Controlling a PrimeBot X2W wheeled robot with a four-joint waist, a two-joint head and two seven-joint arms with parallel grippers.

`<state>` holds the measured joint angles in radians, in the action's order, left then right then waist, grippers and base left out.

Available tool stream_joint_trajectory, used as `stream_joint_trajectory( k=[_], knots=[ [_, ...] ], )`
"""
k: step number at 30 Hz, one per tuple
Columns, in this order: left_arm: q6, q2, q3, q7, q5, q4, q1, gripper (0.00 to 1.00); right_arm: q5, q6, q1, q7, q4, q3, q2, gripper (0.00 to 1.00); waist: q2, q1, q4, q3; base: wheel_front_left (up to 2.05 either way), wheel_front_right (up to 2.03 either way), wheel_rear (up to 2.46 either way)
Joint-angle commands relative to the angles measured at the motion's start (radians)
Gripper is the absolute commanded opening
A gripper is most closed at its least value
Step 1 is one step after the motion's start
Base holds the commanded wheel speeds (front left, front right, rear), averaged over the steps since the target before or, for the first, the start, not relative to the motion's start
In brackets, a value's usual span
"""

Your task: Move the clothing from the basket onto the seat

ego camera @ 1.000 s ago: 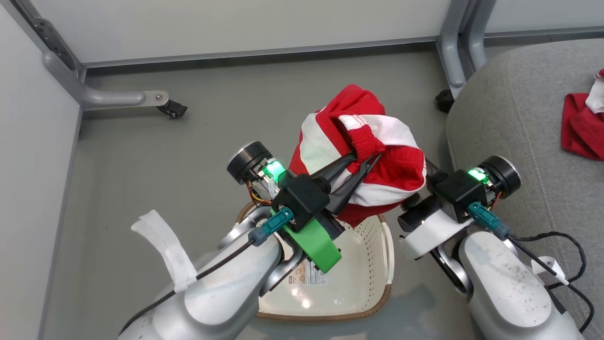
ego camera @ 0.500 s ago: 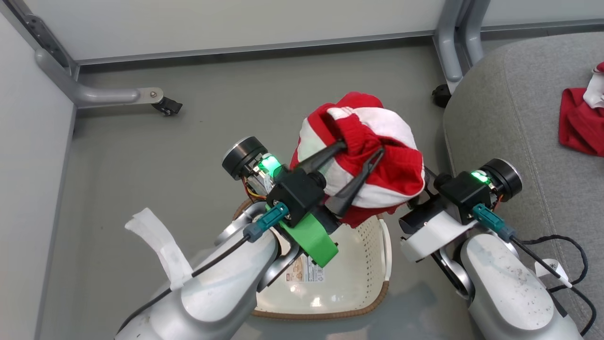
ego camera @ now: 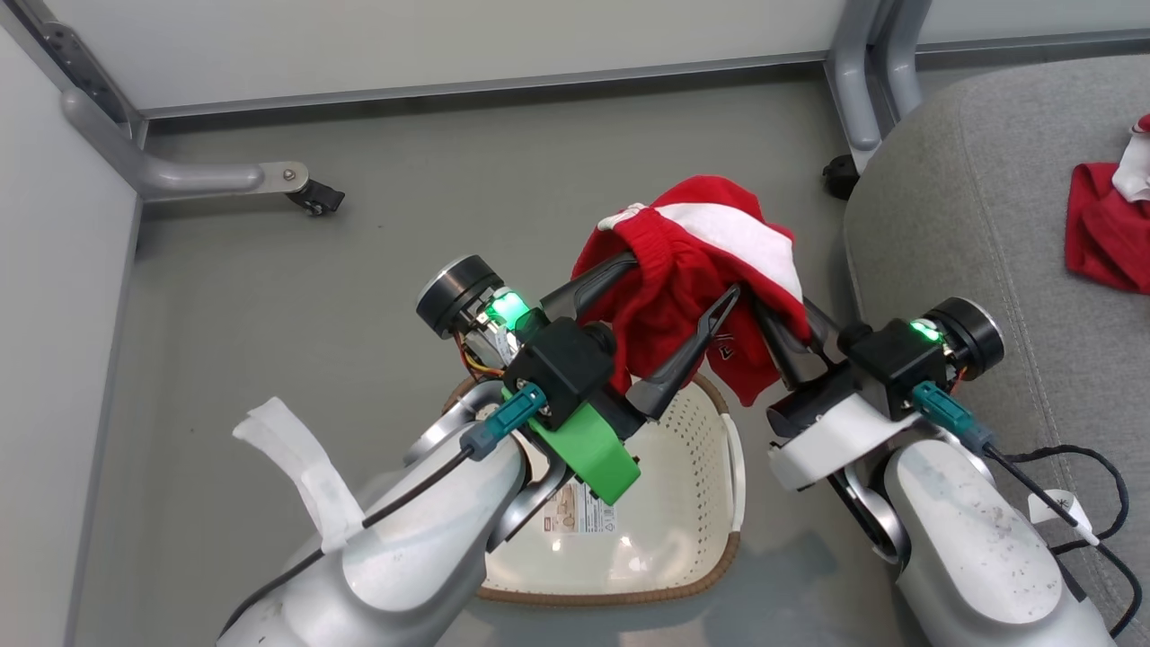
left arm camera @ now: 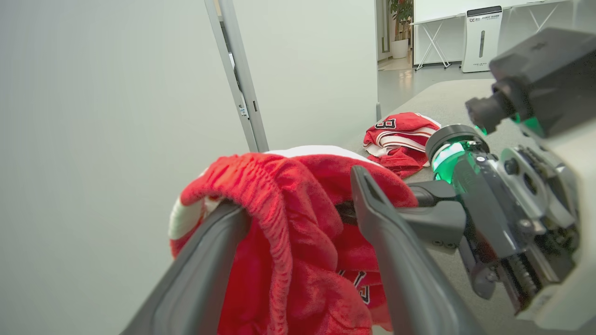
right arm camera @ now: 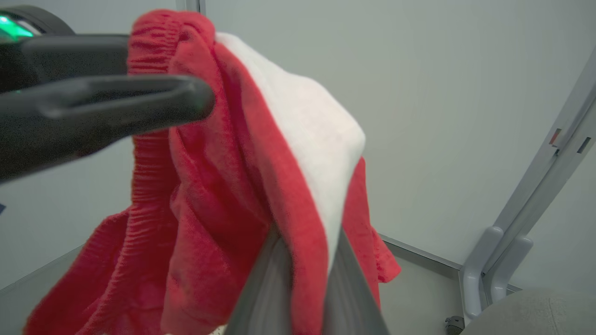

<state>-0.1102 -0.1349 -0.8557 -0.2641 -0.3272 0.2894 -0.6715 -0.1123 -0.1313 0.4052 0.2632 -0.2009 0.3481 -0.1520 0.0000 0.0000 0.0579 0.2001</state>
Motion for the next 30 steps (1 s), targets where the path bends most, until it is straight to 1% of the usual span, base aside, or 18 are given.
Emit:
stream_joint_trajectory(
  k=[1, 10, 18, 22, 30],
  knots=[
    [-0.003, -0.002, 0.004, -0.001, 0.004, 0.0, 0.02, 1.0, 0.0, 0.001, -0.009, 0.002, 0.007, -0.015, 0.0, 0.0, 0.0, 0.0, -0.001, 0.0, 0.0, 0.0, 0.0],
    [-0.009, -0.008, -0.006, -0.001, 0.008, 0.012, 0.037, 1.0, 0.006, 0.001, -0.009, 0.002, 0.03, -0.111, 0.01, 0.0, 0.0, 0.0, -0.022, 0.007, 0.0, 0.0, 0.0],
    [-0.01, -0.021, -0.007, 0.0, 0.013, 0.014, 0.04, 1.0, 0.005, 0.001, -0.003, 0.002, 0.057, -0.207, 0.014, 0.0, 0.0, 0.0, -0.061, 0.031, 0.0, 0.0, 0.0],
    [-0.01, -0.03, -0.004, 0.0, 0.016, 0.014, 0.033, 1.0, 0.01, 0.001, -0.011, 0.002, 0.075, -0.252, 0.019, 0.0, 0.0, 0.0, -0.098, 0.046, 0.0, 0.0, 0.0],
    [-0.007, -0.051, -0.007, 0.0, 0.021, 0.012, 0.012, 1.0, 0.006, 0.001, -0.028, 0.002, 0.094, -0.271, 0.044, 0.0, 0.0, 0.0, -0.192, 0.073, 0.0, 0.0, 0.0]
  ],
)
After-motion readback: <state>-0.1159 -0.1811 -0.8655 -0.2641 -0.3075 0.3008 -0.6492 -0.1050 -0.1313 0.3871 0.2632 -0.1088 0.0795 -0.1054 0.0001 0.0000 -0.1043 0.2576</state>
